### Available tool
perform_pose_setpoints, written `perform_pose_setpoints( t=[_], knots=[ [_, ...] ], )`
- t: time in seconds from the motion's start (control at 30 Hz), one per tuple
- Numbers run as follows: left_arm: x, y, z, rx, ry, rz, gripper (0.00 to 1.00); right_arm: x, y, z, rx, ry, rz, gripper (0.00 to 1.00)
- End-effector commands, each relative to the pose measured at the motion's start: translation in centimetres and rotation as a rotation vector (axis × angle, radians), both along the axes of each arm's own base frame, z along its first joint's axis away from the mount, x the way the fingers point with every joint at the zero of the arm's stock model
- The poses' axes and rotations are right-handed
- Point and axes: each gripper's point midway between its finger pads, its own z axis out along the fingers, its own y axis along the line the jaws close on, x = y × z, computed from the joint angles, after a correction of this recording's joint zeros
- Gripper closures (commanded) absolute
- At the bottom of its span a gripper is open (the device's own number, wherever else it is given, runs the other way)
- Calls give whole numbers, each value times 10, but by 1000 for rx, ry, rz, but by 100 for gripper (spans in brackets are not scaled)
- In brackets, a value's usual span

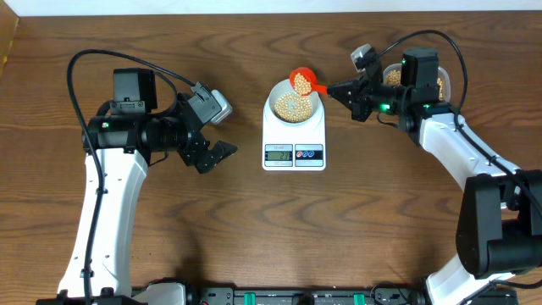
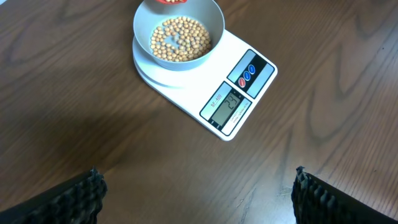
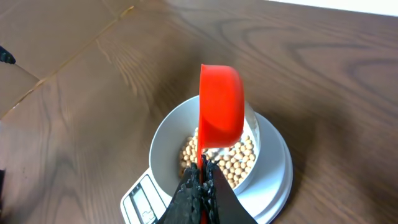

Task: Scoop item into bowl and weigh 50g on scale
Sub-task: 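Tilt the red scoop with the right gripper to pour soybeans into bowl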

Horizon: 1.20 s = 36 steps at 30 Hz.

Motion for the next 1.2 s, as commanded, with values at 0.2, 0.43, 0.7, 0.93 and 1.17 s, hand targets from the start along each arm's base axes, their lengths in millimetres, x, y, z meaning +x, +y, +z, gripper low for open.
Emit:
perform_pose_setpoints(
  t=[0.2, 0.43, 0.7, 0.93, 1.17],
  knots=[
    [1, -1, 10, -3, -36, -17, 2, -1, 1, 11, -22, -55, 8, 99],
    [1, -1, 10, -3, -36, -17, 2, 0, 0, 11, -35, -68, 5, 99],
    [1, -1, 10, -3, -35, -17, 2, -6, 6, 15, -50, -154, 82, 99],
    [1, -1, 10, -3, -36, -17, 2, -3, 16, 2, -205, -291, 106, 99],
    [1, -1, 10, -3, -36, -17, 2, -4, 18, 2, -207, -298, 114, 99]
  ],
)
